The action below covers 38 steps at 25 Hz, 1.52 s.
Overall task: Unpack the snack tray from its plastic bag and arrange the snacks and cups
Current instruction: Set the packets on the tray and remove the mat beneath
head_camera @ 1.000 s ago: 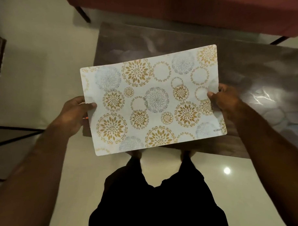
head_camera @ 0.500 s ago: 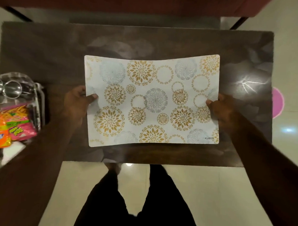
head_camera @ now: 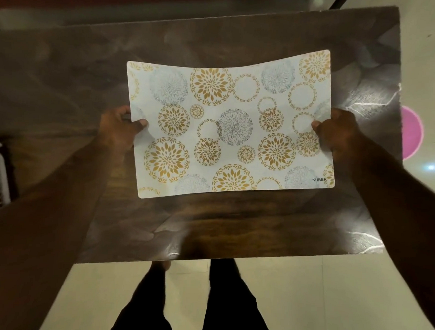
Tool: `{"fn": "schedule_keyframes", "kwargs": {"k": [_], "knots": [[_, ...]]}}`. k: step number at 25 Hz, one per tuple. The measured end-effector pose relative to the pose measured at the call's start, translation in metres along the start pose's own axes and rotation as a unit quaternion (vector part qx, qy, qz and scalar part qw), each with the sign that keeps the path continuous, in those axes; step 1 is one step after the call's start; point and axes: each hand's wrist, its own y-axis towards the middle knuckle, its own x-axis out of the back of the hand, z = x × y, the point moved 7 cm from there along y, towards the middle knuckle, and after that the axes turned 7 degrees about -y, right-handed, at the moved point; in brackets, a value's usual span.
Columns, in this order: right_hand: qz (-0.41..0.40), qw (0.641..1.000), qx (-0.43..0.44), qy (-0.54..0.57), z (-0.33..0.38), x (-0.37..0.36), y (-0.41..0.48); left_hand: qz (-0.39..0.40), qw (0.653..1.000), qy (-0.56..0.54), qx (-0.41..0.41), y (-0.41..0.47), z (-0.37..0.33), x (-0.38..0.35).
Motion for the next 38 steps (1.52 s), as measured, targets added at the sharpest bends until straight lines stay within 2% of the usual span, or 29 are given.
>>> {"fn": "schedule_keyframes", "kwargs": {"k": [5, 8, 9, 11, 13, 14, 16, 19, 21, 29, 38], "knots": [[-0.007, 1.000, 0.003, 0.011, 0.005, 0.006, 0.016, -0.012, 0.998, 0.048, 0.031, 0.019, -0.007, -0.020], [-0.036, 0.999, 0.014, 0.004, 0.016, 0.011, 0.014, -0.011, 0.990, 0.138, 0.008, 0.024, -0.017, -0.031], [-0.055, 0.998, 0.027, -0.028, 0.019, 0.015, 0.013, -0.017, 0.984, 0.180, 0.000, 0.023, -0.019, -0.033], [-0.126, 0.973, 0.083, -0.174, 0.028, 0.027, 0.009, -0.044, 0.954, 0.294, -0.034, 0.019, -0.026, -0.030], [-0.158, 0.926, 0.187, -0.288, 0.042, 0.026, -0.001, -0.027, 0.899, 0.415, -0.137, 0.009, -0.038, -0.038], [-0.140, 0.909, 0.235, -0.314, 0.048, 0.017, -0.006, 0.007, 0.872, 0.453, -0.186, 0.004, -0.042, -0.047], [-0.070, 0.884, 0.275, -0.371, 0.051, -0.005, -0.008, 0.079, 0.836, 0.502, -0.207, 0.000, -0.038, -0.065], [0.008, 0.858, 0.252, -0.448, 0.040, -0.029, 0.000, 0.134, 0.832, 0.517, -0.150, 0.001, -0.018, -0.081], [0.025, 0.850, 0.237, -0.469, 0.031, -0.035, 0.007, 0.149, 0.829, 0.520, -0.140, 0.001, -0.007, -0.088], [0.016, 0.862, 0.228, -0.453, 0.034, -0.028, 0.015, 0.136, 0.827, 0.522, -0.156, 0.011, -0.013, -0.095], [-0.004, 0.854, 0.234, -0.465, 0.038, -0.032, -0.002, 0.130, 0.823, 0.525, -0.175, 0.007, -0.014, -0.075]]}}
